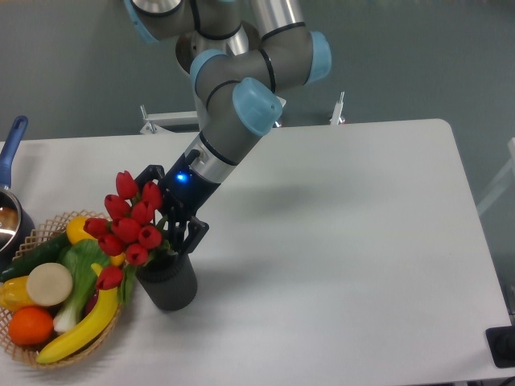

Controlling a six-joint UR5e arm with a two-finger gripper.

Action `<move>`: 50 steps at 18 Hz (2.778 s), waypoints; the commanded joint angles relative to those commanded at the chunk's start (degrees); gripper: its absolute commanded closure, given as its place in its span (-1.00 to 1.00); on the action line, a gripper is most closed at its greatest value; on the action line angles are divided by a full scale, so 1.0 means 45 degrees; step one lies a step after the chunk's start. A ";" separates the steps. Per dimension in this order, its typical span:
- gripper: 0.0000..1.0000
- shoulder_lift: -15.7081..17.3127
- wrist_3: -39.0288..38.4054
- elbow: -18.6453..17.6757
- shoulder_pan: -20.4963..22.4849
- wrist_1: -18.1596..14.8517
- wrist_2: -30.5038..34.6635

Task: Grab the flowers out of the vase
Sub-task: 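Close the gripper on the tulip stems, then lift the gripped tulips upward out of the vase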

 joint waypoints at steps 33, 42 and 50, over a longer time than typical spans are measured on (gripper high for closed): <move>-0.16 -0.0371 0.0002 0.0058 0.0195 0.0078 -0.1113; 0.08 -0.0410 -0.1130 0.0703 0.0195 0.0078 -0.1113; 0.09 -0.0157 -0.2029 0.1035 0.0527 0.0059 -0.1601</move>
